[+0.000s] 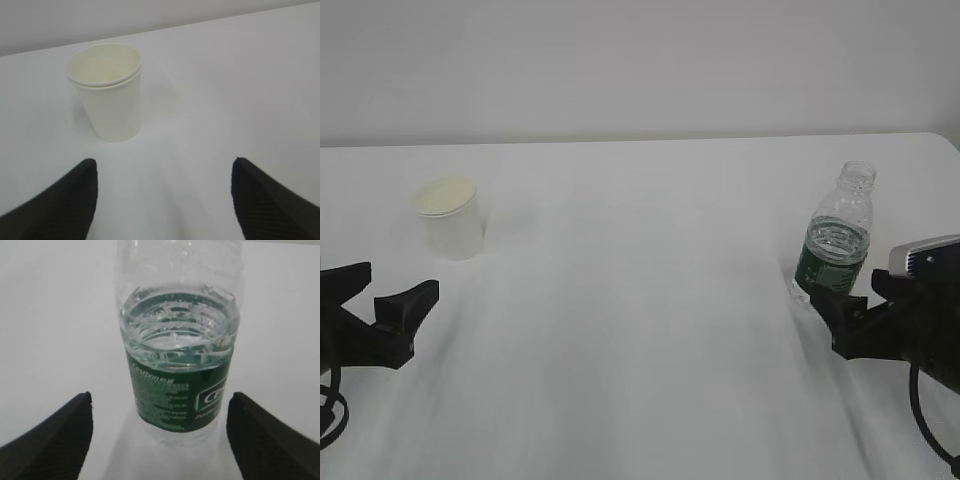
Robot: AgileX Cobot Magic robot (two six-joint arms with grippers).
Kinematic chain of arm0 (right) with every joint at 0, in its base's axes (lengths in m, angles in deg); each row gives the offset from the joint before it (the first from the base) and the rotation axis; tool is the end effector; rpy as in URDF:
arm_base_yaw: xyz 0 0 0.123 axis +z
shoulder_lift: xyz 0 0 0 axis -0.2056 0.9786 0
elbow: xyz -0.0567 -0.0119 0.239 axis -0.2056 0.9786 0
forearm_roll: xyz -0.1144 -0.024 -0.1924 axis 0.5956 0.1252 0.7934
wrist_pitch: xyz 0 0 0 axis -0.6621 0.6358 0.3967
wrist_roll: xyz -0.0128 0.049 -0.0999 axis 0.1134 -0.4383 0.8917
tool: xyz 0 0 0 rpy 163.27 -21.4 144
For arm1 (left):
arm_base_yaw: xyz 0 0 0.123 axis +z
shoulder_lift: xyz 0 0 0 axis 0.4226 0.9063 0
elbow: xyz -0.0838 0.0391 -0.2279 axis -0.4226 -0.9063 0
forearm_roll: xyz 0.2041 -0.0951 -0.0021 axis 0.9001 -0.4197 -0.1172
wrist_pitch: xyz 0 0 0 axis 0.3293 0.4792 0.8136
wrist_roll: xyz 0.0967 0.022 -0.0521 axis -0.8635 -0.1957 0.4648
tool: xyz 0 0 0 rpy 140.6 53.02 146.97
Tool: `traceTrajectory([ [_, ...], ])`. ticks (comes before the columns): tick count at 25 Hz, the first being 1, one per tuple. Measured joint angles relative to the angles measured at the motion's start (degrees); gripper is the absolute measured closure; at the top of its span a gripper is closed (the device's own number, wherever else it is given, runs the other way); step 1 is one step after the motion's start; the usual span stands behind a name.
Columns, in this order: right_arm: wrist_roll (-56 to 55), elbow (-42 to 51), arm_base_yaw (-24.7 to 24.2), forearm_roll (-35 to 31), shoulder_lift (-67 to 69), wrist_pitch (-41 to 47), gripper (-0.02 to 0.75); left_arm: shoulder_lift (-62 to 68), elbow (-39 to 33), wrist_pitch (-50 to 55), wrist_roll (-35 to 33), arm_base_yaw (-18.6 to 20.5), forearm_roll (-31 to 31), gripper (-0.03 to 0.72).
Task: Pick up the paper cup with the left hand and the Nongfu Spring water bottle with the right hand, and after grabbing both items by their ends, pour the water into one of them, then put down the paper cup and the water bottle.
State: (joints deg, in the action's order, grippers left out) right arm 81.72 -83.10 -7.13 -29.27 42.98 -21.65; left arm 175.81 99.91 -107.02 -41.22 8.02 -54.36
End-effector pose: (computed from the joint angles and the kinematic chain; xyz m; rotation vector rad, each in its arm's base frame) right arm 0.2545 0.0414 0.0731 -0.2675 1.9382 0.1856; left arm 0.2249 -0.0698 0.1052 0.2882 1.8516 -0.2107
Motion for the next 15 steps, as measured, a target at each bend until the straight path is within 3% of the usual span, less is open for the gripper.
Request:
traceTrajectory([
  [15, 0.00, -2.80, 0.00, -0.74, 0.17, 0.00, 0.095, 0.05, 0.00, 0.00, -0.32, 0.00, 0.00, 0.096],
])
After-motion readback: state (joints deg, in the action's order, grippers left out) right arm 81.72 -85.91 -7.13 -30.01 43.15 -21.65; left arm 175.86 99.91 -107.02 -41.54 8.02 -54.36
